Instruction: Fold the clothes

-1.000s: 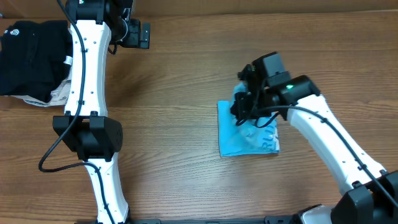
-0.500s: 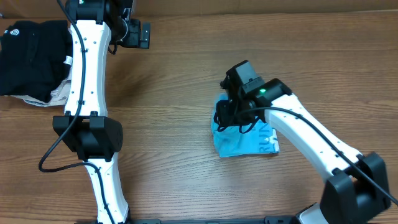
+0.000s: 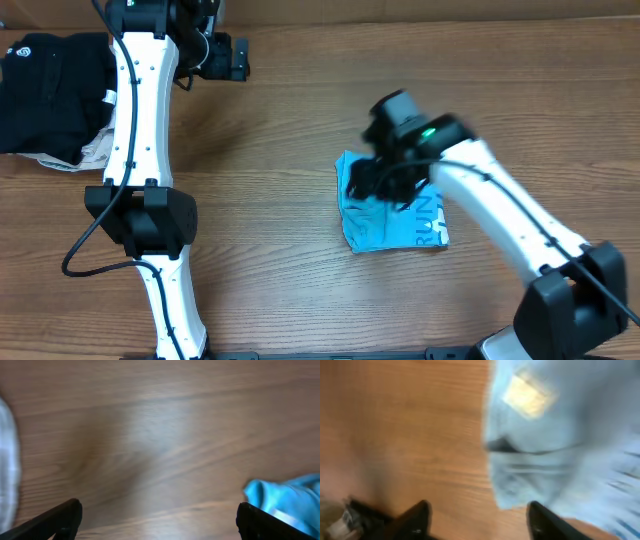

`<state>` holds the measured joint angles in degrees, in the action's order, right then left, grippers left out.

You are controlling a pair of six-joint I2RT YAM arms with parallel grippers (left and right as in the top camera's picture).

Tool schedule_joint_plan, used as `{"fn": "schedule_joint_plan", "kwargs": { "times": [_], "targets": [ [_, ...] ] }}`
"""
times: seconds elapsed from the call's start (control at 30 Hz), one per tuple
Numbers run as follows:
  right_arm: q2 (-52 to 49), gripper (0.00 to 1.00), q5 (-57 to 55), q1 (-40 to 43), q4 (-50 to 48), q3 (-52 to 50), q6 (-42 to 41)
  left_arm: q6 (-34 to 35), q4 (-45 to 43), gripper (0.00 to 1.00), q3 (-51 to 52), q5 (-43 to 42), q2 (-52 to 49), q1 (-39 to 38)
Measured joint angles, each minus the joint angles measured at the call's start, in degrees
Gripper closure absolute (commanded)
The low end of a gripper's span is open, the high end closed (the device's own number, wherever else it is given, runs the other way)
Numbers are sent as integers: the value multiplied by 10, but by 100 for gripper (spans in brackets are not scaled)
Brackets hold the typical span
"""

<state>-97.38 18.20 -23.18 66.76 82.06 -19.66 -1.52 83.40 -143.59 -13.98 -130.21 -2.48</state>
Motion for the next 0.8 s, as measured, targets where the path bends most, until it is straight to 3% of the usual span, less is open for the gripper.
{"fn": "schedule_joint_plan", "kwargs": {
  "times": [0.2, 0.4, 0.8],
  "targets": [
    [17, 13, -21, 131, 40, 56, 10, -39, 15, 0, 65, -55, 0, -42],
    [17, 10, -40, 234, 46, 56, 17, -81, -19, 0, 175, -112, -1, -150],
    [17, 8, -55, 268, 72, 56, 32, 72, -167, 0, 349, -131, -1, -271]
  ]
}}
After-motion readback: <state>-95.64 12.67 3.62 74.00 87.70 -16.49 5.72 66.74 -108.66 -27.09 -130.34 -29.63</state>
